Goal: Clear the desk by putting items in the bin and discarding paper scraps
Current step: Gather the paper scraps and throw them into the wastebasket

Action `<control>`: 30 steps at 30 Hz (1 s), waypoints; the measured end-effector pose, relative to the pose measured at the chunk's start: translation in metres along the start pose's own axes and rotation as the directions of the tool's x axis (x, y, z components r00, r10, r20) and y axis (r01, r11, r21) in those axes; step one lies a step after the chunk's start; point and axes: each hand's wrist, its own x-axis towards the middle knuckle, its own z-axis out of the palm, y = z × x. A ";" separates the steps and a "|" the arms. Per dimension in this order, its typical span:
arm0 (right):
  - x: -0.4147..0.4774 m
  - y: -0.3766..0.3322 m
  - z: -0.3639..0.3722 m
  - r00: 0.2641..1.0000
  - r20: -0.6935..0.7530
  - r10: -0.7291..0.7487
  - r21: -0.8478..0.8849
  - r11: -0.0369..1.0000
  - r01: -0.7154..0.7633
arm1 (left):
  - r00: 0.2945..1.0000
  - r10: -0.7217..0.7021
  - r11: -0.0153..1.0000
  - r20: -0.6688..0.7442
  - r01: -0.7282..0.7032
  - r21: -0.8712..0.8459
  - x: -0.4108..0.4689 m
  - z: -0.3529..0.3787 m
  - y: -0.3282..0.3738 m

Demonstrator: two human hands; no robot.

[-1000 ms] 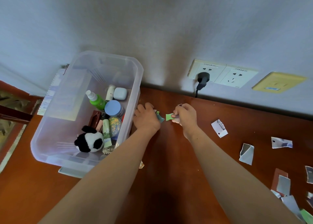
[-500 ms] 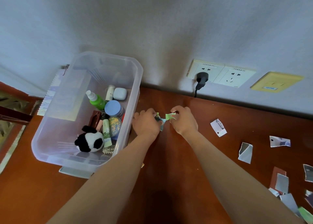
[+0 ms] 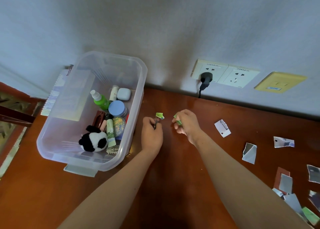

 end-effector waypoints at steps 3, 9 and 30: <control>-0.005 -0.003 0.008 0.996 0.077 0.044 0.066 0.997 -0.049 | 1.000 0.011 0.998 -0.028 -0.012 -0.055 -0.003 -0.003 -0.001; -0.001 -0.004 0.025 0.992 0.123 -0.018 -0.045 0.999 0.024 | 0.993 0.115 0.991 0.013 -0.115 0.074 -0.010 -0.016 -0.001; -0.023 0.023 0.034 1.000 0.012 -0.006 -0.174 0.985 0.008 | 0.988 0.076 0.956 0.135 -0.111 0.272 -0.027 -0.044 -0.011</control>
